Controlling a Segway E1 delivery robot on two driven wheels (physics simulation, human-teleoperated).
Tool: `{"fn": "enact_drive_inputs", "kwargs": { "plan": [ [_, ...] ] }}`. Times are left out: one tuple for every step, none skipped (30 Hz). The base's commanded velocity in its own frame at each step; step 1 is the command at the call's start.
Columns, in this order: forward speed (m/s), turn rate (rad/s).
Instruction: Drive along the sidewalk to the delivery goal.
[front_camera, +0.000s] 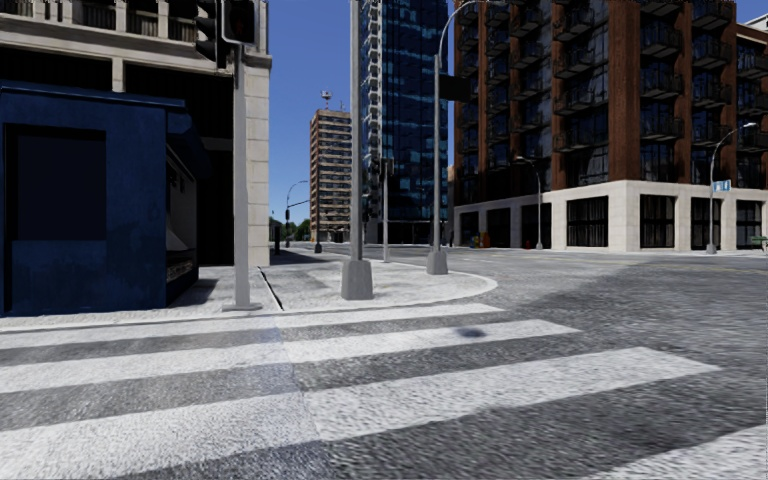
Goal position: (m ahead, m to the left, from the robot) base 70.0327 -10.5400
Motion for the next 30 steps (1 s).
{"fn": "enact_drive_inputs", "kwargs": {
  "plan": [
    [2.00, 0.38],
    [2.00, 0.38],
    [2.00, 0.38],
    [2.00, 0.37],
    [2.00, 0.37],
    [2.00, 0.37],
    [2.00, 0.37],
    [2.00, 0.37],
    [2.00, 0.37],
    [2.00, 0.37],
    [2.00, 0.37],
    [2.00, 0.36],
    [2.00, 0.36],
    [2.00, 0.36],
    [2.00, 0.30],
    [2.00, 0.18],
    [2.00, 0.12],
    [2.00, 0.12],
    [2.00, 0.02],
    [2.00, 0.00],
    [2.00, 0.00],
    [2.00, 0.00],
    [2.00, 0.00],
    [2.00, 0.00],
    [2.00, 0.00],
    [2.00, 0.00],
    [2.00, 0.00],
    [2.00, 0.00],
    [2.00, 0.00],
    [2.00, 0.00]
  ]
}}
